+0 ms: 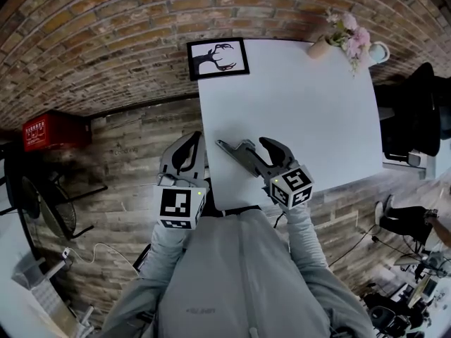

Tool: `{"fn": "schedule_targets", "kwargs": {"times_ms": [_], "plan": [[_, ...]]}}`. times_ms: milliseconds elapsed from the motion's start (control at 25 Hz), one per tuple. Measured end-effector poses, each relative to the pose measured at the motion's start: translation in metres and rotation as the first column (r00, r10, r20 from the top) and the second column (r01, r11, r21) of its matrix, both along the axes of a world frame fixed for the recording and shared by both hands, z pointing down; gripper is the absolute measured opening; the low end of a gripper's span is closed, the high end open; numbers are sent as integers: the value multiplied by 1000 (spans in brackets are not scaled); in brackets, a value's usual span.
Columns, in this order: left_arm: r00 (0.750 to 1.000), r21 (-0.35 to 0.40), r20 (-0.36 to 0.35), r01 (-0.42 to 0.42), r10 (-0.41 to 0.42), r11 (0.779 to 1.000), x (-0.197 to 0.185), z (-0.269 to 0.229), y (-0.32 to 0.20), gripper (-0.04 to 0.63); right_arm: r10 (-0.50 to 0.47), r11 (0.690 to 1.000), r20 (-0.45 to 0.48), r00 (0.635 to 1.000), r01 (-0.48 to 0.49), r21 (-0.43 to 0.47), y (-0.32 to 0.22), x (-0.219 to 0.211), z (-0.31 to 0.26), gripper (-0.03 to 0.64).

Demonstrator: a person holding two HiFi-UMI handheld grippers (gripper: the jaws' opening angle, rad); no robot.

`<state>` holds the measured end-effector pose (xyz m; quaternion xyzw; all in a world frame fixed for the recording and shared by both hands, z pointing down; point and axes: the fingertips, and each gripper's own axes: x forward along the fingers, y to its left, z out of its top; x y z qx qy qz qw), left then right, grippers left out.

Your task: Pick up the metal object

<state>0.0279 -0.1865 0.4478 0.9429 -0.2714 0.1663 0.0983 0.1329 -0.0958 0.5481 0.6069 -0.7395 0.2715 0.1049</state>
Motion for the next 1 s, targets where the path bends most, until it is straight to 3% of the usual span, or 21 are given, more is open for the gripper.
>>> {"fn": "schedule_targets", "kwargs": {"times_ms": [440,1000], "plan": [[1000,-46,27,-11,12,999,-3,19,2,29,-18,995,40,999,22,-92,-1,-7,53,198],[998,-69,46,-28,31,997,-6,34,11,28,-77,987,64,995,85,-134,-1,-18,78,196]]}}
